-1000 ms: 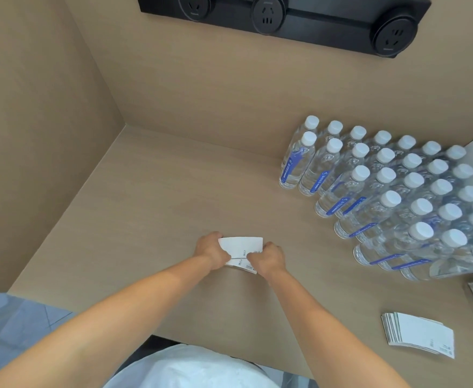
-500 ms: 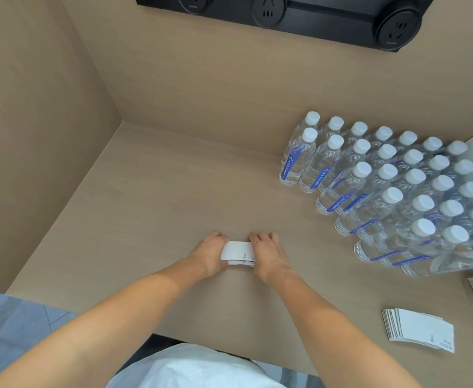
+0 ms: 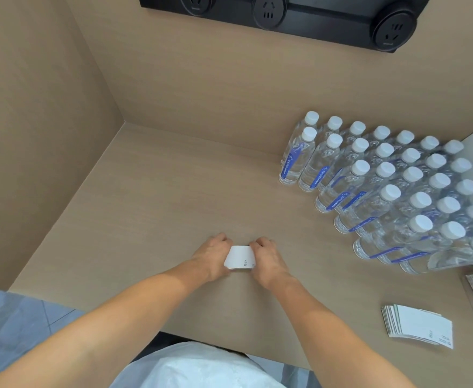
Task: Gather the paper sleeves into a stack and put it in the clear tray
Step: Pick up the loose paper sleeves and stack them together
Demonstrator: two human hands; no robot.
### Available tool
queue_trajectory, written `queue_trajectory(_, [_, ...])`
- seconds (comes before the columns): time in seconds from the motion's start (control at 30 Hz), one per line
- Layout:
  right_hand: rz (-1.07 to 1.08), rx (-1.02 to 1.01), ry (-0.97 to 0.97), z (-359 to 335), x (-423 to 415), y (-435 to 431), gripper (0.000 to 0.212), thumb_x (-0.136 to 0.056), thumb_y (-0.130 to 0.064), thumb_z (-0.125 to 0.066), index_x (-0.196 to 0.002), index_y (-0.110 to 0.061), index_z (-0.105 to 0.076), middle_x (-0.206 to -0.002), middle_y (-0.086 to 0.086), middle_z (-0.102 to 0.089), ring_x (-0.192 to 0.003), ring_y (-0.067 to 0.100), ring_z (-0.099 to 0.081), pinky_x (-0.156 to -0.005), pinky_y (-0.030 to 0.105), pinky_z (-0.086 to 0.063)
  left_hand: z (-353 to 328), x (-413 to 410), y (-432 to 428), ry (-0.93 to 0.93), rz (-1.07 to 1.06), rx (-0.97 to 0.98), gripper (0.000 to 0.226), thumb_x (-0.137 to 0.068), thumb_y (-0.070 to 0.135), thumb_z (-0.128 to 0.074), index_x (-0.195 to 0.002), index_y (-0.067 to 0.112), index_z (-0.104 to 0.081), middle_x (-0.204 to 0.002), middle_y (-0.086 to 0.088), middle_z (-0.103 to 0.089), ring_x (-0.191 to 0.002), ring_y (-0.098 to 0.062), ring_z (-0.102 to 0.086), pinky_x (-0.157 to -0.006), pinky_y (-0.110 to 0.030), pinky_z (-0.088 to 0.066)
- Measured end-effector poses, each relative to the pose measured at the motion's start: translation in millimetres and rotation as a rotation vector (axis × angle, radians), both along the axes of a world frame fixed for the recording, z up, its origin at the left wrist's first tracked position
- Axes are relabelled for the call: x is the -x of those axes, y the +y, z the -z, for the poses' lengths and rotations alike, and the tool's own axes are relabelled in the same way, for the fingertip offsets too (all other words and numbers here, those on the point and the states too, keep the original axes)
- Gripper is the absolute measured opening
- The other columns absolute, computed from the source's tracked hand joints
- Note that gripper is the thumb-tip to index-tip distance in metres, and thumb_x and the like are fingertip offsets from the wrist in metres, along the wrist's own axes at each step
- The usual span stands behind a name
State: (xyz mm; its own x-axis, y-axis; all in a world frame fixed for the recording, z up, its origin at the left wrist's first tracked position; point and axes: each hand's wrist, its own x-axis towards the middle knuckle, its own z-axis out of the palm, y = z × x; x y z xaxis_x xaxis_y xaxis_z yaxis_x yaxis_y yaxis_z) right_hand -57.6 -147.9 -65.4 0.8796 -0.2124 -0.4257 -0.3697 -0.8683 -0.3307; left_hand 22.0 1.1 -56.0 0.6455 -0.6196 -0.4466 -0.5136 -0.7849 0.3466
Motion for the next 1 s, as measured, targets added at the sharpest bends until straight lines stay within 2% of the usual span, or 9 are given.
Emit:
queue_trajectory(0.17, [-0.002,0.014,0.010,0,6,5,0.047,-0.078,-0.002,-0.060,-0.123,-0.014,-0.051,-0.123,0.002,-0.045,-0.120,0.022,-0.039,-0.089,0.035,-0.049,1,3,2,-0.065,0.065,-0.049,0.033,-0.082,0.024,-0.069,-0.111,0.014,-0.055,-0.115,-0.003,-0.049,-0.110,-0.025,-0.053,-0.082,-0.035,-0.050])
queue_trajectory(0.37, [-0.041,0.044,0.019,-1,11,6,0.045,-0.076,-0.007,-0.066,-0.119,-0.014,-0.054,-0.122,0.001,-0.047,-0.119,0.022,-0.042,-0.090,0.037,-0.050,-6,7,3,-0.195,0.186,-0.182,0.041,-0.079,0.024,-0.070,-0.116,0.014,-0.054,-0.119,-0.003,-0.050,-0.117,-0.023,-0.044,-0.089,-0.034,-0.047])
queue_trajectory(0.63, [-0.086,0.054,0.028,-9,16,11,0.047,-0.076,-0.009,-0.066,-0.121,-0.013,-0.053,-0.125,0.003,-0.045,-0.121,0.023,-0.042,-0.089,0.037,-0.050,-9,10,9,-0.171,0.163,-0.157,0.038,-0.079,0.017,-0.068,-0.115,0.013,-0.054,-0.120,-0.004,-0.048,-0.119,-0.023,-0.042,-0.092,-0.035,-0.048])
queue_trajectory(0.87, [-0.088,0.048,0.079,-11,16,16,0.053,-0.076,-0.008,-0.067,-0.126,-0.012,-0.048,-0.126,0.003,-0.042,-0.120,0.023,-0.043,-0.089,0.037,-0.051,-11,11,9,-0.112,0.133,-0.208,0.037,-0.081,0.009,-0.065,-0.116,0.010,-0.052,-0.122,-0.006,-0.046,-0.121,-0.025,-0.040,-0.090,-0.036,-0.048])
queue_trajectory(1.0, [-0.110,0.035,0.086,-12,16,14,0.061,-0.074,-0.010,-0.070,-0.129,-0.010,-0.043,-0.127,0.005,-0.038,-0.121,0.023,-0.039,-0.092,0.037,-0.049,-10,8,10,-0.052,0.102,-0.164,0.049,-0.075,0.020,-0.076,-0.116,0.011,-0.052,-0.121,-0.005,-0.043,-0.118,-0.023,-0.041,-0.092,-0.037,-0.049])
